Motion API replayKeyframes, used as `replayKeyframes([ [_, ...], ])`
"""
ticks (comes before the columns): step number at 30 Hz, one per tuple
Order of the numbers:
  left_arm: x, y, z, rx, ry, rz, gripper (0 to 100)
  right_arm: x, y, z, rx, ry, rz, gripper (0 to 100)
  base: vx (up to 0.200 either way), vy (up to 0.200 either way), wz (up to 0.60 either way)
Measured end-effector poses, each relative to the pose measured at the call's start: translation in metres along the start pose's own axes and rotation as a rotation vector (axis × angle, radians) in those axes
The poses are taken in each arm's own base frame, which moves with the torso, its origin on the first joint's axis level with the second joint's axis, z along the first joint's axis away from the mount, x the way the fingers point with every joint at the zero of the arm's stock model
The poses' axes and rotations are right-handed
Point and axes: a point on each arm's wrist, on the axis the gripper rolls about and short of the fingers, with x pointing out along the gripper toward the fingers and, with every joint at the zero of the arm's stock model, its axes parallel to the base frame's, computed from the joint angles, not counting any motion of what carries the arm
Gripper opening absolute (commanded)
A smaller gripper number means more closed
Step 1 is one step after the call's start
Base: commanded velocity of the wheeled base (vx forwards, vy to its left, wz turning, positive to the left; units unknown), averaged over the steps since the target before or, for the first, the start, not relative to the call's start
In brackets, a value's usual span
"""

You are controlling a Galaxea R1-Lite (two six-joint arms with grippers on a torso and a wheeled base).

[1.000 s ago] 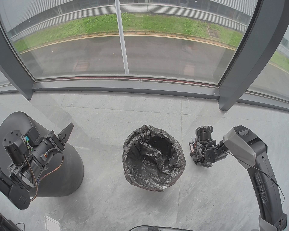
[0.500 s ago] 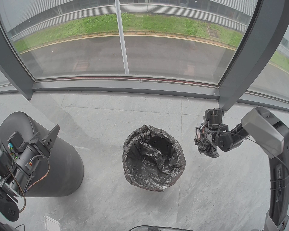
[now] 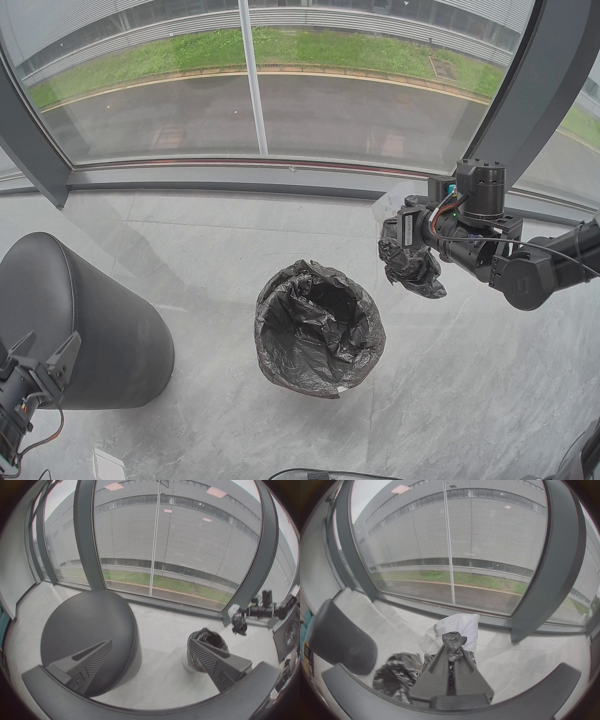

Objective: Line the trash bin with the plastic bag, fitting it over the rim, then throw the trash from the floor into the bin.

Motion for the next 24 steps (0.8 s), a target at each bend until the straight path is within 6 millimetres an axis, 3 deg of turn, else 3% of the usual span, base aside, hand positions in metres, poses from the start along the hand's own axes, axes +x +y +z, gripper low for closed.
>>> replayKeyframes([
  [4,-0.029,0.008,-0.010,0.022,0.035,0.033,100,-0.026,0.026,0.019,0.019,-0.071,0.092,0,0.000,0.000,0.00],
  [12,-0.077,0.021,-0.039,0.024,-0.035,0.114,100,-0.057,0.084,0.031,0.037,-0.135,0.274,0,0.000,0.000,0.00],
  [15,-0.084,0.024,-0.053,0.022,-0.071,0.142,100,-0.056,0.100,0.025,0.037,-0.130,0.308,0,0.000,0.000,0.00],
  [19,-0.085,0.027,-0.077,0.029,-0.097,0.168,100,-0.039,0.118,0.009,0.033,-0.117,0.325,0,0.000,0.000,0.00],
  [24,-0.086,0.028,-0.087,0.031,-0.129,0.151,100,-0.018,0.129,-0.012,0.015,-0.078,0.318,0,0.000,0.000,0.00],
])
